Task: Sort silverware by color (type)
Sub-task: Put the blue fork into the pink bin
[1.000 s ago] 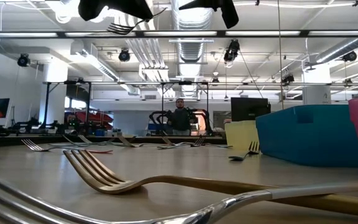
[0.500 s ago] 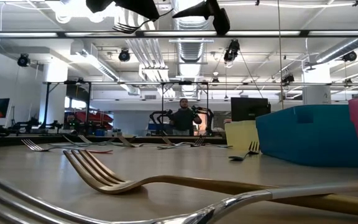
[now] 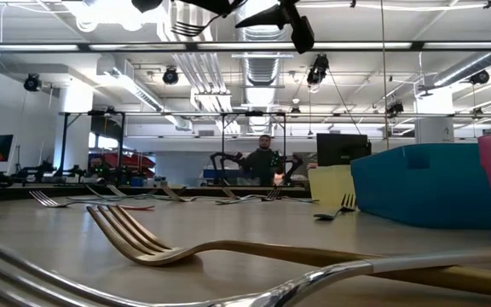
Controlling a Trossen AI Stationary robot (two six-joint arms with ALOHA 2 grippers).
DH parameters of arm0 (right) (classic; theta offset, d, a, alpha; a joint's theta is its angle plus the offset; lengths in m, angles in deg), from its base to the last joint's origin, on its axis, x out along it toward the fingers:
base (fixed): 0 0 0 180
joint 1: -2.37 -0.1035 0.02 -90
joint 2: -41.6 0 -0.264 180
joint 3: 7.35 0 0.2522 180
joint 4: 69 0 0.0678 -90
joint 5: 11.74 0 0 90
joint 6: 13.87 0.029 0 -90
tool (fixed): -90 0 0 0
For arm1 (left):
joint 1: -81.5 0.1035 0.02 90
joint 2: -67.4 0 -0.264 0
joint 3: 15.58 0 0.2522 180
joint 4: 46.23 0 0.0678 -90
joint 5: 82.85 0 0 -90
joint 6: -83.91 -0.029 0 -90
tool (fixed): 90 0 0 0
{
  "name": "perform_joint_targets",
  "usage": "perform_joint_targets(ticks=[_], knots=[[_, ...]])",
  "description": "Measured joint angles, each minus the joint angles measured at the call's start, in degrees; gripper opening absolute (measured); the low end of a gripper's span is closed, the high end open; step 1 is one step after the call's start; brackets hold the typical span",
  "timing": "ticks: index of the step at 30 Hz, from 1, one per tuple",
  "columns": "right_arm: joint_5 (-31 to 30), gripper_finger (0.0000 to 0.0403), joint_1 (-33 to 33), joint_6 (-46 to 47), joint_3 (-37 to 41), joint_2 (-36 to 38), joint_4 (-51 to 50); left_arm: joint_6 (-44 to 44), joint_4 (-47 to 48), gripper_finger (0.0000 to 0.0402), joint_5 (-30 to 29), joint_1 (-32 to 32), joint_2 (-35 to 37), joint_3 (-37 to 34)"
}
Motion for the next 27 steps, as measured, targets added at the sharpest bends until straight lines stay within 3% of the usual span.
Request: perform_joint_targets(ticks=[7,13,15,22,27], knots=[[0.02,0.0102,0.02,-0.87,0.00,0.00,-0.01,-0.89,-0.56,0.0000,0.93,0.04,-0.01,0.00],[1.23,0.0022,0.02,-2.08,-0.04,0.00,0.23,-0.96,-0.46,0.0000,1.09,0.04,-0.01,-0.01],[1.73,0.0013,0.02,-2.81,-0.11,0.00,0.38,-0.98,-0.43,0.0000,1.09,0.04,-0.02,-0.02],[3.23,0.0009,0.03,-3.92,-0.11,0.16,-0.57,-4.83,0.00,0.0000,1.18,0.04,0.04,-0.07],[4.68,0.0008,0.85,-4.45,-0.10,2.24,-8.31,-4.94,6.61,0.0001,0.98,0.04,1.36,1.99]])
